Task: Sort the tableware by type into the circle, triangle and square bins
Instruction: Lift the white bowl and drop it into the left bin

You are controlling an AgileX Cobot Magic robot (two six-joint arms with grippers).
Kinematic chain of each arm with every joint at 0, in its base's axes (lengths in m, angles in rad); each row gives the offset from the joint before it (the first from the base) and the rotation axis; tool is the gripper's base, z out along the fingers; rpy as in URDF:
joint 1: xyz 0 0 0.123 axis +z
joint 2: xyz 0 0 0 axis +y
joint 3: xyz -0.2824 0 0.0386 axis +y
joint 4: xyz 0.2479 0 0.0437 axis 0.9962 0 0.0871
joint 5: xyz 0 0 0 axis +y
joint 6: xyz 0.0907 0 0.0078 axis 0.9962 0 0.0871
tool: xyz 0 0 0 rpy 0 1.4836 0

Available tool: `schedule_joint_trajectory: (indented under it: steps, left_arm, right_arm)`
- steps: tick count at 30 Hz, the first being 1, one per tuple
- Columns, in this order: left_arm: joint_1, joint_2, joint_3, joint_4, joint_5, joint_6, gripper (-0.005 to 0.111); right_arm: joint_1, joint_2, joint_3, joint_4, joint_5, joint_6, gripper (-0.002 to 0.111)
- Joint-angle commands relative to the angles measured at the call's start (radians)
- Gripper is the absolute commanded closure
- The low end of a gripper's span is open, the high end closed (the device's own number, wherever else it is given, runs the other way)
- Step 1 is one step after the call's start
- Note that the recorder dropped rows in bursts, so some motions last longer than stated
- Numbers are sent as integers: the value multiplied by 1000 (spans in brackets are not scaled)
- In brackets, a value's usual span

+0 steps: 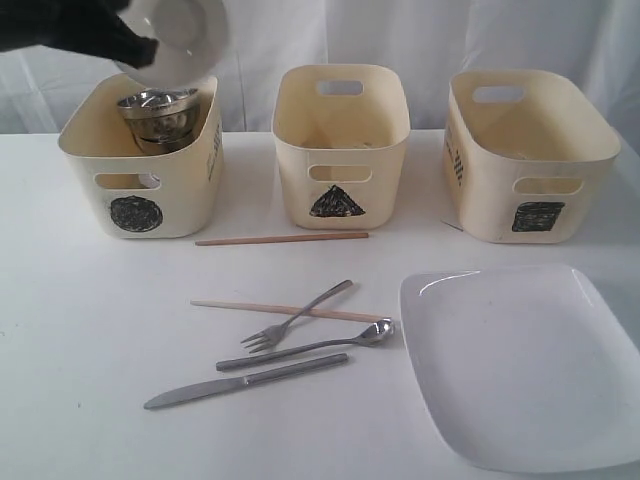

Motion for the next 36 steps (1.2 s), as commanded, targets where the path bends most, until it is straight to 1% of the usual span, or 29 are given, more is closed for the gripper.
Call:
schedule_joint_trajectory:
  steps: [1,3,5,6,10,18,23,24,26,32,34,36]
  left_arm:
    - [147,157,-5,-23,-244,-49,107]
    - [185,243,-32,-15,-240,-135,107]
    - [195,300,-61,15,-205,-186,107]
    - [198,334,-79,51,-180,-199,107]
    - [198,402,-107,116,-146,-197,107]
    - [198,460,-107,116,-248,-197,107]
    - [198,462,-107,116,-241,-197,105]
    - [198,462,-107,122,-251,-197,103]
    - [198,462,-107,154,-263,-197,93]
    - [198,462,-107,167,-286,-197,54]
    - [198,462,-107,167,-286,-197,47]
    - [198,459,-107,167,-286,-197,43]
  right_arm:
    - [-4,-6,0,0,-8,0,108]
    - [-4,-6,0,0,-8,0,108]
    - [-4,-6,0,0,-8,0,108]
    - [-4,-6,0,0,-8,0,108]
    - [-4,-6,0,0,-8,0,108]
    - [-4,-6,0,0,-8,0,108]
    - [-4,-6,0,0,-8,0,108]
    - [-4,-6,0,0,-8,0,108]
    - [-4,-6,0,0,-8,0,108]
    - [-4,-6,0,0,-8,0,108]
    - [-4,-6,0,0,-8,0,108]
    - [-4,-6,0,0,-8,0,108]
